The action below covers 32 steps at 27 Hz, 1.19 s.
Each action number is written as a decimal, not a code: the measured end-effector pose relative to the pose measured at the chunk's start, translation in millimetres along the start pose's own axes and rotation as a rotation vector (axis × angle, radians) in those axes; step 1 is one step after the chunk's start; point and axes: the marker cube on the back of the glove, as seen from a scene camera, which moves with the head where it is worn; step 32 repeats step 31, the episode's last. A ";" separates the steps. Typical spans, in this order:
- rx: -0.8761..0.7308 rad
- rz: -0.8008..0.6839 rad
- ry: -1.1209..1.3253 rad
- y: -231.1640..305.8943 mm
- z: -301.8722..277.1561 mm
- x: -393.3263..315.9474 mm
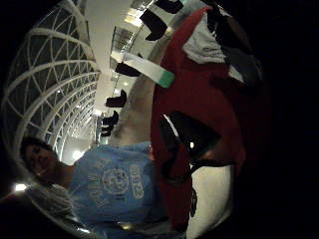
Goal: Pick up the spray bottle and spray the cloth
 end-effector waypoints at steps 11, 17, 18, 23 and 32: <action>0.009 0.129 0.078 89.0 -44.0 59.5; 0.006 0.143 0.103 97.4 -51.6 69.0; 0.005 0.144 0.104 98.0 -51.7 69.1; -0.003 0.143 0.115 99.3 -51.2 70.9; -0.006 0.142 0.119 98.5 -52.7 72.6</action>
